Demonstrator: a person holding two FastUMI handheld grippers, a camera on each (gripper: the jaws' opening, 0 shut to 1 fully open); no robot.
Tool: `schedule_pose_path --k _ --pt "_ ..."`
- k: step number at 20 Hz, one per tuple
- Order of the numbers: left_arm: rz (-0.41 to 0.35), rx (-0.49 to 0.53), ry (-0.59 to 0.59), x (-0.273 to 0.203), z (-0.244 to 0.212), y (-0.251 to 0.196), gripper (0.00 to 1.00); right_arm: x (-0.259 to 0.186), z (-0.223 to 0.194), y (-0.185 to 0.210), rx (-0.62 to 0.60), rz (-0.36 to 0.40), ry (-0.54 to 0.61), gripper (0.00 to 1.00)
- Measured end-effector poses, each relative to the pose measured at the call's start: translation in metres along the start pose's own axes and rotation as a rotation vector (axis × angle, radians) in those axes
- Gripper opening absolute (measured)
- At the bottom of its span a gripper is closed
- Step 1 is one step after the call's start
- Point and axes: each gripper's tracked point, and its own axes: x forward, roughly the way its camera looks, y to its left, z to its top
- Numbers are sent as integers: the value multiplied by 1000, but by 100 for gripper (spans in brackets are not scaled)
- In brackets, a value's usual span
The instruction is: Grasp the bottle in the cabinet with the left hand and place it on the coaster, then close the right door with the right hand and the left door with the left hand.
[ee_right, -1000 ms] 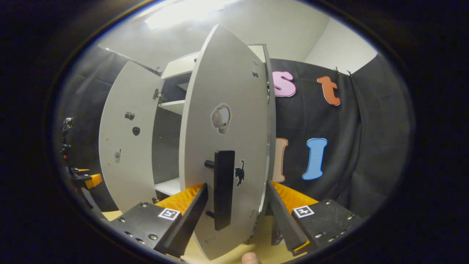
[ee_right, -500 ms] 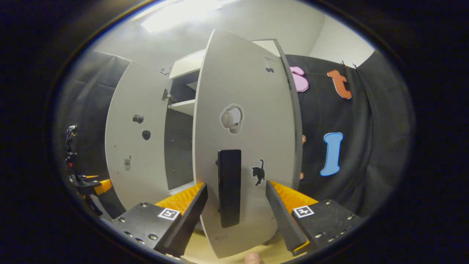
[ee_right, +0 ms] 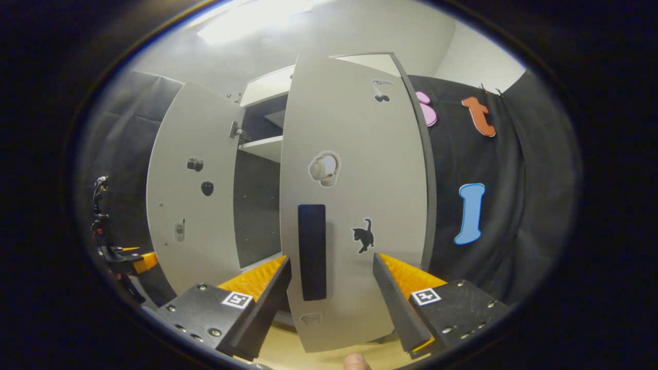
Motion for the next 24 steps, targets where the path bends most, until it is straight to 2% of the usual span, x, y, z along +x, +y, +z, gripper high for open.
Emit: schedule_pose_path --k 8,9,10,12,13,17,18,19,24 --pt "-12 7 6 12 -1 1 96 4 -4 -2 -13 -19 7 96" --pt "-14 4 7 13 -1 1 92 5 -4 -2 -15 -20 7 96" --pt "-16 1 5 13 -1 0 96 5 -6 -2 -16 -20 8 96" --pt "-23 1 3 13 -1 -1 92 7 -6 -2 -16 -20 9 96" --pt "-27 2 1 14 0 -2 96 7 -6 -2 -15 -19 9 96" --pt "-34 -7 1 13 -1 -3 95 8 -8 -5 -20 -19 9 96" --pt "-37 -16 2 13 -2 -3 90 8 -9 -6 -21 -18 11 96" --pt "-35 -25 4 14 -2 -3 95 8 -10 -6 -22 -17 12 96" --pt "-43 -40 5 12 -4 -5 94 7 -10 -9 -22 -16 12 96"
